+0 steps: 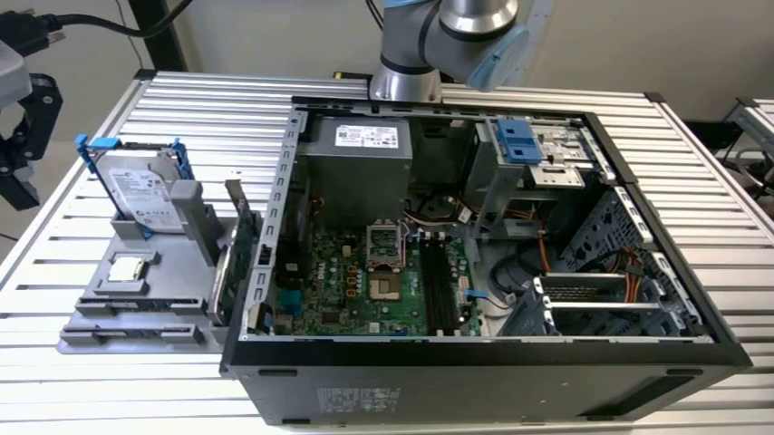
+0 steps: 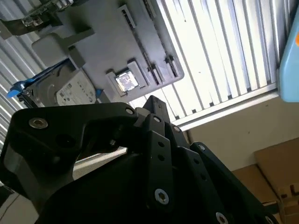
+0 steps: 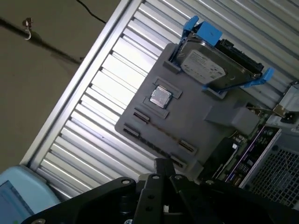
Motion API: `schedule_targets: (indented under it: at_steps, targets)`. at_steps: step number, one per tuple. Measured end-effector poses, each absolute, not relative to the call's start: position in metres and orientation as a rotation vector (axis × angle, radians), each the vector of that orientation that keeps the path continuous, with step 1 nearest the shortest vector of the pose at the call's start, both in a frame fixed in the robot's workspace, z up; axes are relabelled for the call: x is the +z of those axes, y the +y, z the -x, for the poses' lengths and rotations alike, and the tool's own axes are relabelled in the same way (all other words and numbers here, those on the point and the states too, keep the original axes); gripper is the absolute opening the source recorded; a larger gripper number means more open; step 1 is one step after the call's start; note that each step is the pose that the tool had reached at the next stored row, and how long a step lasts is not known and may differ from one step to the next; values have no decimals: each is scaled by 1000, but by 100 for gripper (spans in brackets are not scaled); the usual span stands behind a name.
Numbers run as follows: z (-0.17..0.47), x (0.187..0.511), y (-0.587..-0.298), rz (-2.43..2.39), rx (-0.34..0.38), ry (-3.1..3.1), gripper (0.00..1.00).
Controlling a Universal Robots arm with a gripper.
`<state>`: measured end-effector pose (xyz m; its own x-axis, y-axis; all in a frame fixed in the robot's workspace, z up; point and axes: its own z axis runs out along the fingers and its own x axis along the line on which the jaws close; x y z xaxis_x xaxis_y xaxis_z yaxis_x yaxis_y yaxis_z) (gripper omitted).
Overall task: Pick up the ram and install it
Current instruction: 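Pick up the ram and move it above insertion slot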
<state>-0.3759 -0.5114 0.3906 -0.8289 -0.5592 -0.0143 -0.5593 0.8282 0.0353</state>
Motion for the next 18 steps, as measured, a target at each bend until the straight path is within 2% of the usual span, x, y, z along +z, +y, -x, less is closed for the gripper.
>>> schedule_targets:
  at_steps: [18]
  targets:
    - [376,391,-511,1383,55,2824,0]
